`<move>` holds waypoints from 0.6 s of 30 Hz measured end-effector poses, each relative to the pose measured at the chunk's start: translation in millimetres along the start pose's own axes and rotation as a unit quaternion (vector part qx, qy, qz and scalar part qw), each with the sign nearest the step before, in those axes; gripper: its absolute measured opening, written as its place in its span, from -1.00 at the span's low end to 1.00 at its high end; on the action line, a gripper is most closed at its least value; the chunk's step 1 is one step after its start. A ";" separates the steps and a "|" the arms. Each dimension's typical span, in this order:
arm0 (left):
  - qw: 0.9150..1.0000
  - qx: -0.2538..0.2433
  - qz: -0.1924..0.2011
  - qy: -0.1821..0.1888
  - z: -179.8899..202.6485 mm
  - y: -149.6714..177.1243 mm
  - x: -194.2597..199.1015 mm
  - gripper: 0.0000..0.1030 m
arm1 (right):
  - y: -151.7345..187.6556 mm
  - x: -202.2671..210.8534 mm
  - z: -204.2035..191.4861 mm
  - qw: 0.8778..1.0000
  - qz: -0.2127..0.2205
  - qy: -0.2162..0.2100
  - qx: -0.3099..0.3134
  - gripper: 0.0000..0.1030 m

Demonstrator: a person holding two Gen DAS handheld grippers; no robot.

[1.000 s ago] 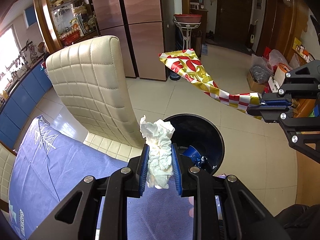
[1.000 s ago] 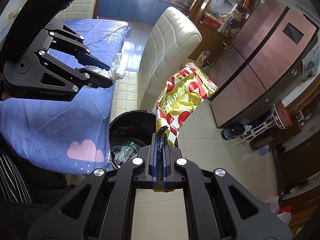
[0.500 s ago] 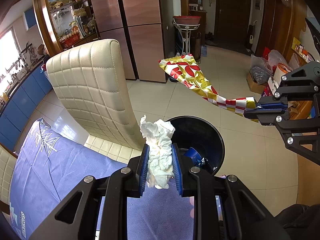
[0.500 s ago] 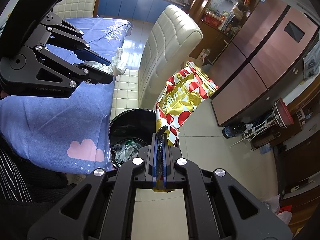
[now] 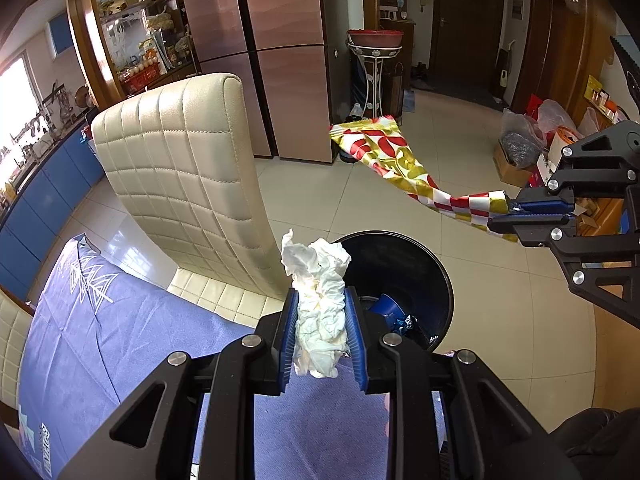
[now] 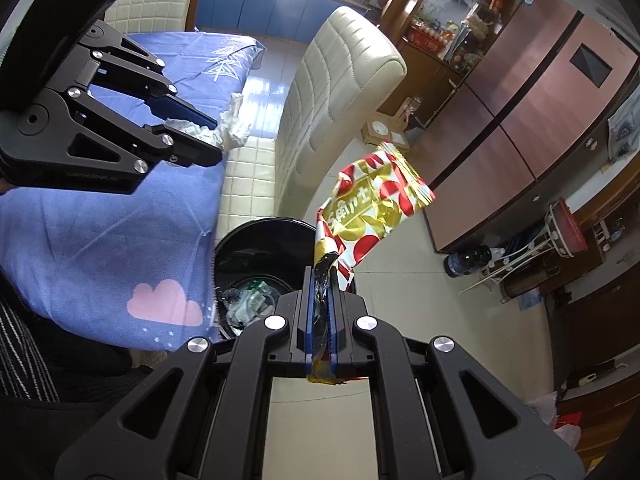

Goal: Collect trash
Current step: 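Lower the red-gold wrapper into the bin and open the right gripper, then open the left gripper to drop the white tissue into the bin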

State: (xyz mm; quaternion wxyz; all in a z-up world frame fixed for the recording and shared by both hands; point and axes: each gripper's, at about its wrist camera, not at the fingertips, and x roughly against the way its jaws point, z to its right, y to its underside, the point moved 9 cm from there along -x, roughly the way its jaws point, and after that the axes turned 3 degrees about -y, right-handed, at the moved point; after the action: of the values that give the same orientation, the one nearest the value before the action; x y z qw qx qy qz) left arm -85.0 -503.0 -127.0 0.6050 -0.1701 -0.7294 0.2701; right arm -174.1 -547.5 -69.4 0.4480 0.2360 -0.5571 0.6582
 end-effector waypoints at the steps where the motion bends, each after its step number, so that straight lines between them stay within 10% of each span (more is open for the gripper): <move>1: 1.000 0.000 0.000 0.000 -0.1 -0.1 -0.7 -0.53 | 0.0 0.5 -1.2 1.000 0.002 -0.002 0.003 -0.83; 3: 1.000 0.001 0.000 0.001 -1.0 -0.2 -1.3 -0.53 | -0.6 2.2 -1.3 1.000 0.008 0.010 0.009 -0.52; 4: 1.000 0.002 0.000 0.002 -1.3 -0.3 -1.5 -0.53 | -1.1 3.9 -1.4 1.000 0.014 0.015 0.009 0.38; 5: 1.000 0.003 -0.001 0.002 -1.5 -0.4 -1.9 -0.53 | -3.9 10.9 0.1 0.999 0.038 0.033 0.011 0.79; 18: 1.000 0.000 -0.004 0.008 4.2 -1.0 -6.4 -0.53 | -4.8 16.3 12.1 0.998 0.048 0.043 -0.010 0.93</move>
State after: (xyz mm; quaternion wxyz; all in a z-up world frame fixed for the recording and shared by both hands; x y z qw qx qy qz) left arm -87.6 -508.3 -132.0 0.6117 -0.1694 -0.7255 0.2661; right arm -180.2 -553.8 -50.4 0.4421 0.1757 -0.5545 0.6828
